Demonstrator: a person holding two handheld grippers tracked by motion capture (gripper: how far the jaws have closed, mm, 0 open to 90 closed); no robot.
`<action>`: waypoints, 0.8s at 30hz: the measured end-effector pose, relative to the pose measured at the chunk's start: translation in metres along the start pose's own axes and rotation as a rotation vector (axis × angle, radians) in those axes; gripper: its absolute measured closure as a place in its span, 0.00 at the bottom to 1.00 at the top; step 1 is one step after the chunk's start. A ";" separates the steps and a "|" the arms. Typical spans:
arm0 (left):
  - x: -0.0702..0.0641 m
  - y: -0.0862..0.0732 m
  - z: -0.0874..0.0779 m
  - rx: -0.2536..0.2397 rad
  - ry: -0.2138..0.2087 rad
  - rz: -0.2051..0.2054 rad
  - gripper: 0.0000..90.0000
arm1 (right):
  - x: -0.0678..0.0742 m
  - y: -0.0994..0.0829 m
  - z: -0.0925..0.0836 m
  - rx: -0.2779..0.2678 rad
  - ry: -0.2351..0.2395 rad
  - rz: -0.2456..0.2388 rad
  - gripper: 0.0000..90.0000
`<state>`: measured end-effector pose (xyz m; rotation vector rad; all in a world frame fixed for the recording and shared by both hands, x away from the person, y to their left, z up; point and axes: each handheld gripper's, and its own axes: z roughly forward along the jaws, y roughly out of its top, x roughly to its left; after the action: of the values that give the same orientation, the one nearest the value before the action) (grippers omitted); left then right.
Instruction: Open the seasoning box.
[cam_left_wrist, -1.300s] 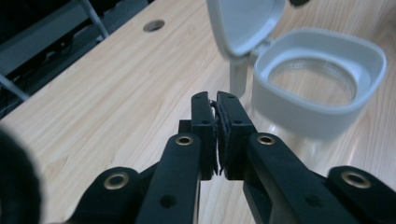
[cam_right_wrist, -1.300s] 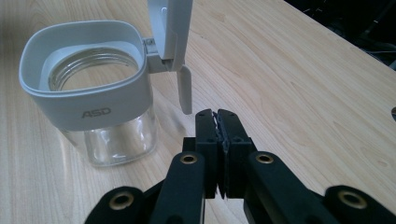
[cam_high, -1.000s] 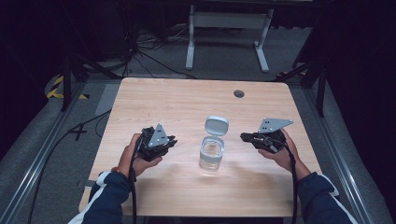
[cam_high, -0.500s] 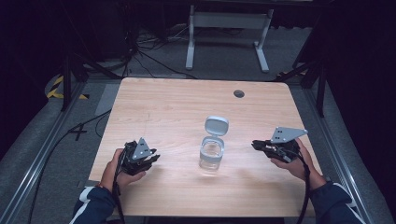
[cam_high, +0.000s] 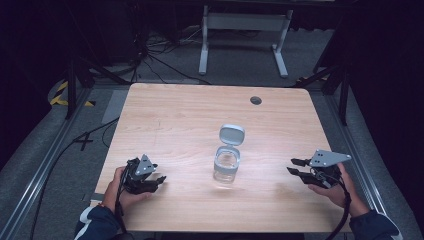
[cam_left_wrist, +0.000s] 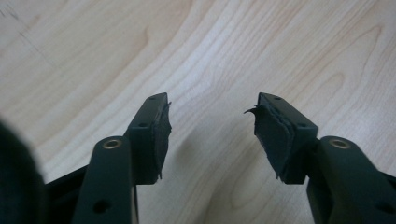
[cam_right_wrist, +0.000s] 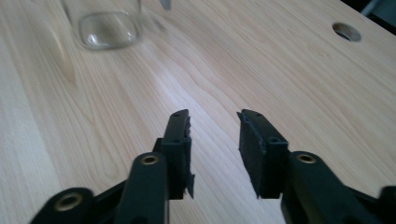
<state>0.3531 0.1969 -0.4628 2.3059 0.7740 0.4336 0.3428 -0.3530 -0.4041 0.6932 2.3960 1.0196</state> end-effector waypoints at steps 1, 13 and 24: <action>0.000 -0.002 0.001 -0.008 0.001 -0.001 0.47 | -0.002 -0.005 -0.001 0.008 -0.011 0.001 0.64; 0.007 -0.018 0.004 -0.043 -0.068 -0.065 0.31 | -0.009 -0.067 -0.007 0.076 -0.079 0.140 0.42; 0.007 -0.023 0.005 -0.053 -0.016 -0.135 0.19 | -0.010 -0.094 -0.010 0.049 -0.046 0.254 0.29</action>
<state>0.3519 0.2127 -0.4812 2.1898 0.8940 0.3698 0.3189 -0.4210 -0.4667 1.0488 2.3421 1.0332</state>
